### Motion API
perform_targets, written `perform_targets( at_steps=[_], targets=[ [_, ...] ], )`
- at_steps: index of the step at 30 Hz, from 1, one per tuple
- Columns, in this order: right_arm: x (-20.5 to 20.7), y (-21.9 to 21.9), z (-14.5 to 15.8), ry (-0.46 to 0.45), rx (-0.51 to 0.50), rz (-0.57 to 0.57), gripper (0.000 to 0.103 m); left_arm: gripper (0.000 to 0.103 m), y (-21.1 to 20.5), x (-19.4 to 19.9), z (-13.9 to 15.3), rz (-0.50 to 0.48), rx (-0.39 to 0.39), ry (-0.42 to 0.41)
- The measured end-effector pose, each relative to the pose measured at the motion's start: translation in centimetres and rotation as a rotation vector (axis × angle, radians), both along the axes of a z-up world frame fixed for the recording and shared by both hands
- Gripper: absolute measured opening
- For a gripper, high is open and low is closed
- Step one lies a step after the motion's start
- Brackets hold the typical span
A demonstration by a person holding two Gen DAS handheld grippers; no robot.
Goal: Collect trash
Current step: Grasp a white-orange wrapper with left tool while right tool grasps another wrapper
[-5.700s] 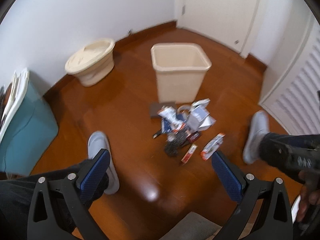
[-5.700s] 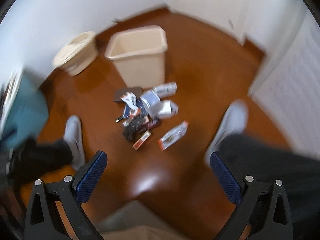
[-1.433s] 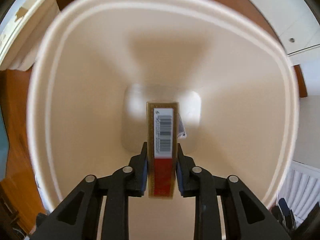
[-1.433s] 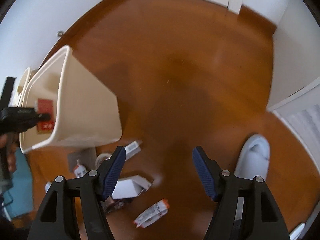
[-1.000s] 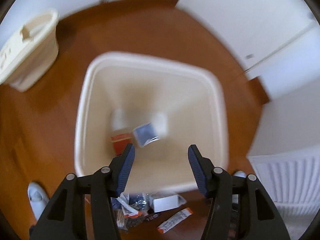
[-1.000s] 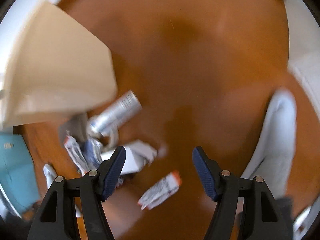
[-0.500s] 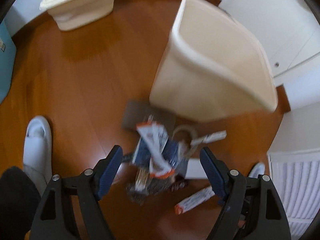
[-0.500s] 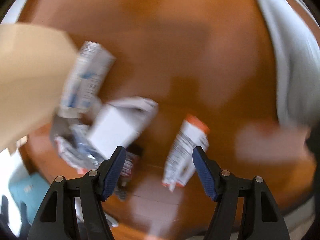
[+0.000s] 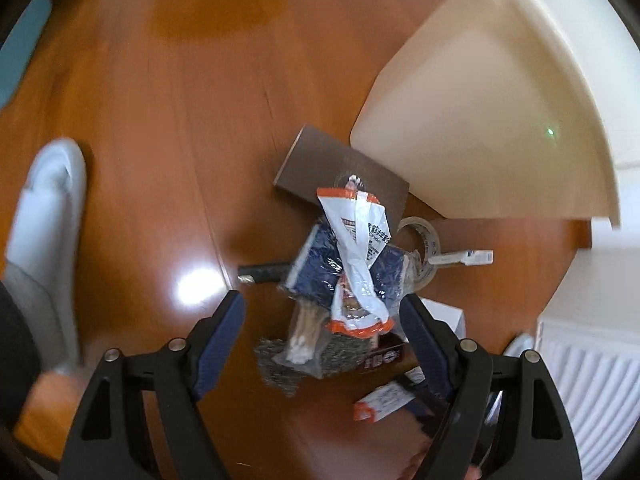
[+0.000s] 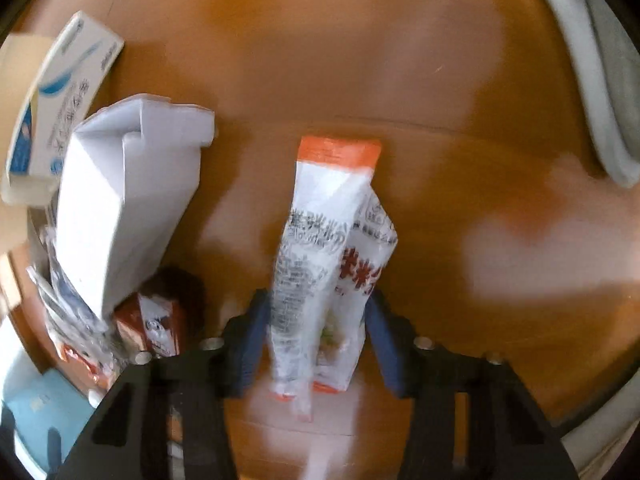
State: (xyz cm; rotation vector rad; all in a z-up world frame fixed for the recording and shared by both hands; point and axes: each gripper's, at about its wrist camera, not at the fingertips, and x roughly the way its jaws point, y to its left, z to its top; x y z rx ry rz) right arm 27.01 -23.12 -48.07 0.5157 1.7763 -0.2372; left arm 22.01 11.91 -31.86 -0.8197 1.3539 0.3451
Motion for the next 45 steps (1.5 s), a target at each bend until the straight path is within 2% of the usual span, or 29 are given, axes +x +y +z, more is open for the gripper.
perform_targets(
  at_steps=[2,5,8,13,17,24,26,27,28,30,33,38,45],
  targets=[
    [-0.1,0.5,0.3,-0.016,0.016,0.021,0.019,0.079,-0.6,0.6,-0.7,-0.004,-0.005,0.008],
    [-0.3,0.5,2.1,-0.074,-0.017,0.022,0.017,0.079,-1.8,2.0,-2.5,-0.051,0.029,0.023],
    [-0.7,0.8,3.2,-0.101,-0.046,0.038,0.017,0.079,-2.4,3.2,-4.3,-0.060,0.031,0.049],
    [-1.5,2.0,3.0,-0.084,-0.024,0.021,0.017,0.079,-2.8,4.2,-7.2,-0.048,0.010,0.111],
    [-1.1,1.4,2.6,-0.098,-0.028,0.027,0.017,0.079,-3.4,4.4,-8.1,-0.065,0.009,0.111],
    [-0.9,1.3,3.7,-0.097,-0.061,0.032,0.017,0.078,-4.2,4.9,-9.8,-0.099,0.010,0.129],
    [-1.0,1.5,4.1,-0.101,-0.068,0.037,0.017,0.053,-4.7,5.1,-10.3,-0.130,-0.003,0.131],
    [-1.0,1.4,4.6,-0.103,-0.070,0.040,0.017,0.048,-4.8,5.2,-10.5,-0.142,-0.015,0.133],
    [-0.9,1.3,5.0,-0.105,-0.072,0.041,0.017,0.031,-4.9,5.2,-10.7,-0.159,-0.034,0.130],
    [-0.8,1.4,5.7,-0.113,-0.077,0.042,0.017,0.026,-5.3,5.2,-10.6,-0.196,-0.040,0.127],
    [-0.4,1.7,7.4,-0.130,-0.090,0.044,0.017,0.020,-5.4,4.8,-9.6,-0.207,-0.039,0.111],
    [0.6,2.0,11.8,-0.184,-0.088,0.042,0.017,0.019,-5.1,2.6,-4.4,-0.195,0.018,0.039],
    [3.7,1.7,21.9,-0.333,0.002,-0.008,0.017,0.019,-5.9,0.6,6.9,-0.214,0.157,-0.138]
  ],
)
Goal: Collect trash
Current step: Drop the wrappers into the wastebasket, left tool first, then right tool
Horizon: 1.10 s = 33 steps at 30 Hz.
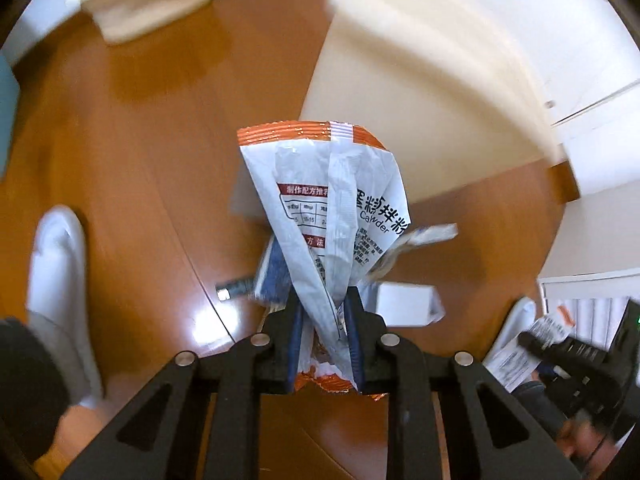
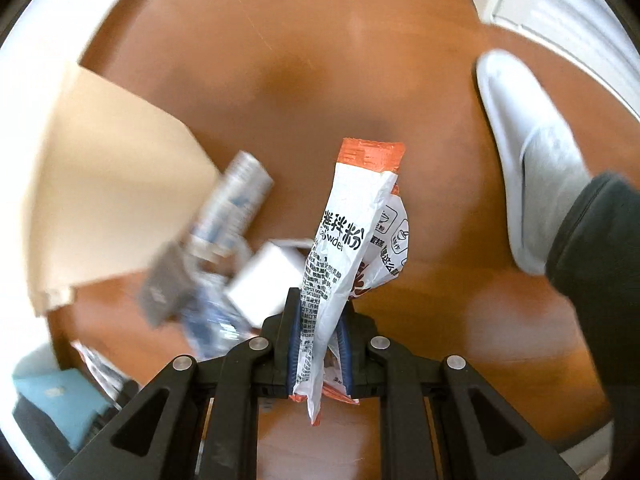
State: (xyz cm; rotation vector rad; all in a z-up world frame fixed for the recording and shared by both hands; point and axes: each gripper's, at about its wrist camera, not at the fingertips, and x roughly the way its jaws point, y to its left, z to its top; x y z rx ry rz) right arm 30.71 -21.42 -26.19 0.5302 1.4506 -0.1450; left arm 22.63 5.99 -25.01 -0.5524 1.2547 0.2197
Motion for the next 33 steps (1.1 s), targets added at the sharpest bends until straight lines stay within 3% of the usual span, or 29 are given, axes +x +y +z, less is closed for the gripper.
perform_targets(
  at_steps=[6,9,12,14,19,24,27,28,30,31,33],
  targets=[
    [1.1,-0.4,7.7,-0.125,0.134,0.027,0.017,0.019,-0.5,4.3,8.2,-0.078,0.144,-0.154],
    [1.3,-0.8,9.0,-0.142,0.219,0.003,0.017,0.019,-0.7,8.2,11.9,-0.146,0.249,-0.207],
    [1.7,-0.1,9.4,-0.120,0.304,-0.003,0.017,0.019,-0.9,13.1,13.6,-0.204,0.341,-0.226],
    [2.3,0.7,10.2,-0.128,0.333,0.016,0.017,0.019,-1.6,16.8,13.6,-0.244,0.403,-0.217],
    [2.1,2.2,11.3,-0.136,0.396,0.051,0.018,0.019,-2.7,22.4,11.2,-0.272,0.462,-0.169],
    [1.4,2.3,11.4,-0.124,0.432,0.061,0.018,0.024,-2.8,23.0,8.2,-0.272,0.499,-0.107],
    [1.0,2.3,11.4,-0.118,0.438,0.060,0.018,0.028,-1.7,23.3,6.5,-0.271,0.488,-0.023],
    [1.1,2.2,11.3,-0.116,0.442,0.059,0.018,0.035,-1.4,23.2,6.0,-0.266,0.491,0.001],
    [1.1,2.2,11.2,-0.116,0.447,0.059,0.018,0.061,-0.9,22.7,5.9,-0.255,0.469,0.002],
    [1.2,2.2,11.2,-0.119,0.447,0.061,0.018,0.079,-0.6,22.4,6.2,-0.251,0.453,-0.006],
    [1.4,2.1,11.1,-0.124,0.450,0.063,0.018,0.081,-0.4,21.8,7.5,-0.247,0.439,-0.022]
  ],
)
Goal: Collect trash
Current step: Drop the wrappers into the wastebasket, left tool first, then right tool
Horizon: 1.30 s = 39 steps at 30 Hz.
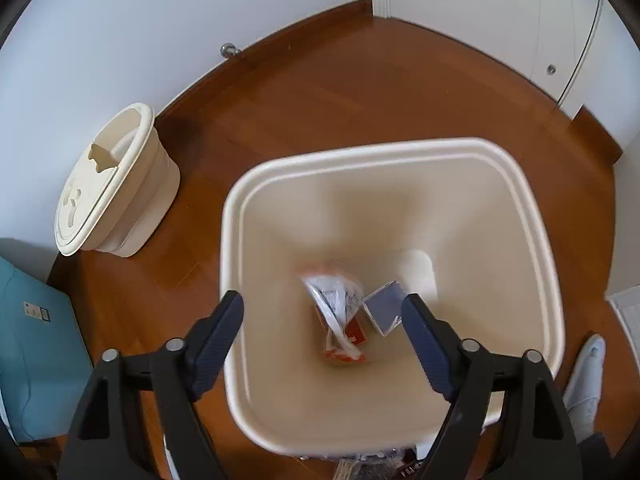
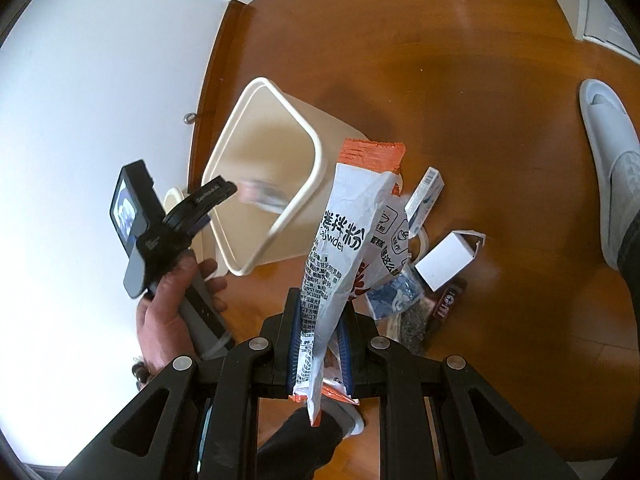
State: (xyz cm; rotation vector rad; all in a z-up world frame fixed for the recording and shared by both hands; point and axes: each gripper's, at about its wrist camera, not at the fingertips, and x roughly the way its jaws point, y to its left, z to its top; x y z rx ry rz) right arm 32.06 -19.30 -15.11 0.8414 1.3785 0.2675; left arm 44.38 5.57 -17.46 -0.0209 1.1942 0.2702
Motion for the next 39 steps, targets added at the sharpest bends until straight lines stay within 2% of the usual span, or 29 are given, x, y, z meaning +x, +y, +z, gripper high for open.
perform_targets(
  at_steps=[3,6,8,10,14,16,18,20,23,25,29,32,34,35,36,38,39],
  targets=[
    [0.1,-0.4,-0.1,-0.018,-0.014,0.001,0.018,0.081,0.2,-2.5,3.7,-0.028,-0.040,-0.041],
    [0.3,-0.6,-0.3,-0.023,-0.023,-0.008,0.018,0.081,0.8,-6.0,6.9,-0.008,-0.067,-0.037],
    [0.3,-0.5,-0.4,-0.025,-0.024,-0.004,0.018,0.081,1.9,-9.6,9.2,0.047,-0.150,-0.039],
    [0.3,-0.2,-0.6,-0.032,-0.030,0.008,0.018,0.081,2.9,-12.3,10.4,0.115,-0.202,-0.039],
    [0.2,0.8,0.0,-0.081,-0.063,0.054,0.018,0.082,5.3,-15.3,10.7,0.197,-0.339,-0.045],
    [0.5,1.4,0.7,-0.118,-0.058,0.081,0.018,0.082,6.8,-15.7,10.7,0.225,-0.364,-0.030],
    [1.3,2.4,1.8,-0.162,-0.059,0.103,0.019,0.082,8.6,-16.1,11.3,0.252,-0.353,-0.065],
    [2.9,4.3,3.5,-0.244,-0.120,0.126,0.019,0.082,10.7,-16.7,12.0,0.306,-0.322,-0.097],
    [6.7,8.3,5.1,-0.321,-0.175,0.166,0.019,0.082,13.3,-16.4,12.0,0.356,-0.393,-0.112],
    [10.1,12.2,5.5,-0.396,-0.297,0.227,0.020,0.082,14.3,-16.0,11.7,0.375,-0.424,-0.113],
    [16.7,17.3,1.4,-0.335,-0.514,0.323,0.022,0.082,15.7,-15.7,10.9,0.412,-0.470,-0.101],
    [19.8,19.6,-2.1,-0.274,-0.692,0.414,0.025,0.082,16.8,-15.7,10.5,0.444,-0.496,-0.097],
    [20.7,20.4,-3.8,-0.242,-0.776,0.472,0.033,0.082,17.2,-16.1,10.4,0.456,-0.501,-0.096],
    [21.0,20.7,-4.6,-0.215,-0.826,0.497,0.040,0.082,17.2,-16.2,10.4,0.457,-0.505,-0.092],
    [21.0,20.8,-5.0,-0.196,-0.852,0.507,0.049,0.082,17.3,-16.2,10.3,0.456,-0.510,-0.083],
    [20.7,20.8,-5.1,-0.177,-0.872,0.526,0.060,0.082,17.1,-16.4,10.4,0.449,-0.527,-0.077],
    [20.4,20.8,-4.7,-0.186,-0.876,0.535,0.062,0.082,17.2,-16.4,10.4,0.445,-0.530,-0.080]
  ],
)
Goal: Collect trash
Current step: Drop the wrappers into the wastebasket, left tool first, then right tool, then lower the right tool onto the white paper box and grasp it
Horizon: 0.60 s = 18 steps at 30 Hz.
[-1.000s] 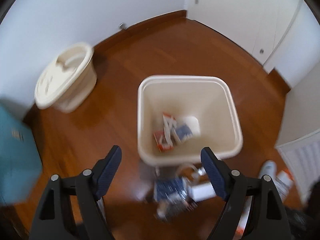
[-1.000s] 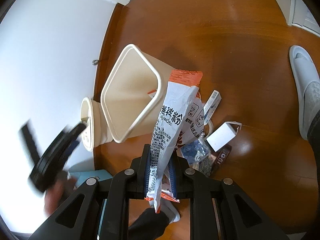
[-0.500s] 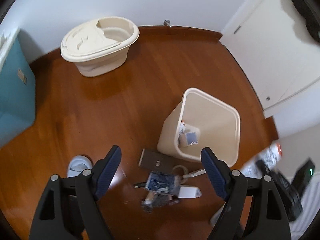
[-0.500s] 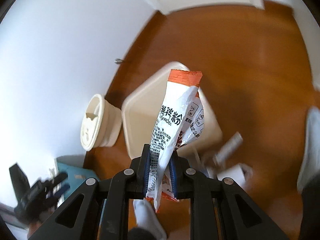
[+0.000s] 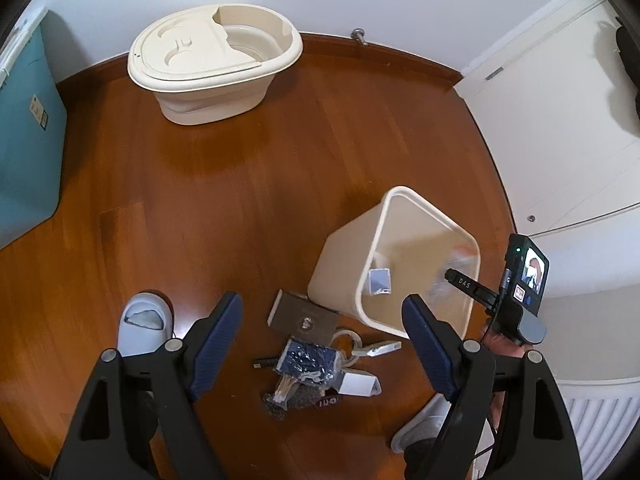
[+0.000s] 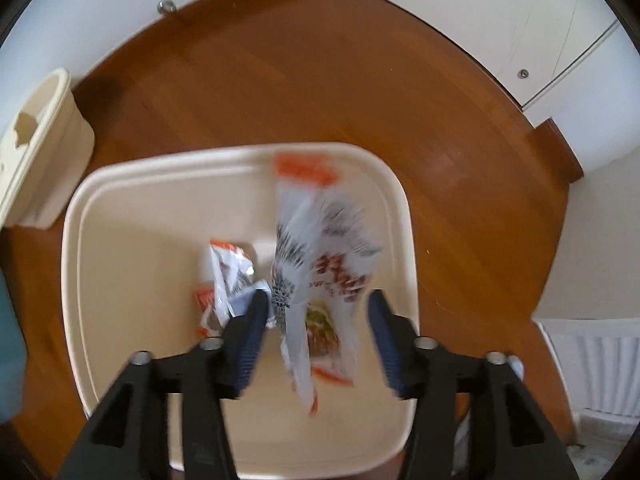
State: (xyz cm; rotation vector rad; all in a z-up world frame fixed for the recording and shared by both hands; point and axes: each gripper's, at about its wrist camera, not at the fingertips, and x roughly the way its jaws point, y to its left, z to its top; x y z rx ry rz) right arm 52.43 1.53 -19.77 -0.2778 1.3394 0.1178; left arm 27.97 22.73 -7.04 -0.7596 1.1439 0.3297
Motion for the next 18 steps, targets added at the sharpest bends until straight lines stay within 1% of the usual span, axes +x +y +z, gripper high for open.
perform_targets(
  at_steps=[2,4,6,8,9,10,11,12,13,14,15,16,17,18],
  targets=[
    [-1.0,-0.7,1.4,-0.019,-0.004,0.002,0.062,0.082,-0.3,-0.1,0.5,-0.017,0.004,-0.010],
    [-1.8,-1.4,3.6,-0.018,0.012,-0.001,0.063,0.082,-0.4,-0.3,1.0,-0.035,0.004,-0.024],
    [-3.3,-1.8,7.5,-0.028,0.033,0.003,0.063,0.082,0.0,-0.4,1.3,-0.057,-0.006,-0.036],
    [-4.7,-2.8,11.4,-0.032,0.052,0.049,0.063,0.082,0.6,-0.8,1.4,-0.074,-0.032,-0.037],
    [-5.7,-3.2,13.6,-0.036,0.054,0.105,0.063,0.082,1.1,-1.1,1.4,-0.065,-0.045,-0.042],
    [-7.6,-3.7,16.1,-0.057,0.047,0.202,0.064,0.082,1.7,-1.6,1.4,-0.053,-0.049,-0.045],
    [-9.3,-4.3,17.9,-0.084,0.035,0.294,0.071,0.082,2.1,-1.9,1.3,-0.041,-0.045,-0.043],
    [-10.8,-4.8,19.1,-0.112,0.020,0.383,0.083,0.082,2.5,-2.3,1.1,-0.022,-0.036,-0.040],
    [-12.6,-5.5,20.0,-0.144,0.008,0.490,0.087,0.082,2.8,-2.9,0.7,0.001,-0.026,-0.032],
    [-14.4,-6.2,20.1,-0.168,0.013,0.583,0.094,0.082,2.8,-3.3,0.1,0.013,-0.018,-0.017],
    [-16.1,-7.5,19.6,-0.187,0.027,0.671,0.096,0.082,2.6,-3.5,-0.9,0.019,-0.012,0.008],
    [-17.5,-8.6,18.5,-0.191,0.023,0.711,0.096,0.082,2.2,-3.8,-2.3,0.020,-0.008,0.045],
    [-18.7,-9.8,16.0,-0.173,0.011,0.732,0.096,0.082,1.7,-4.0,-3.7,0.019,-0.004,0.081],
    [-19.5,-10.4,13.8,-0.136,0.017,0.747,0.096,0.082,1.1,-4.2,-5.3,0.017,-0.006,0.116]
  ],
)
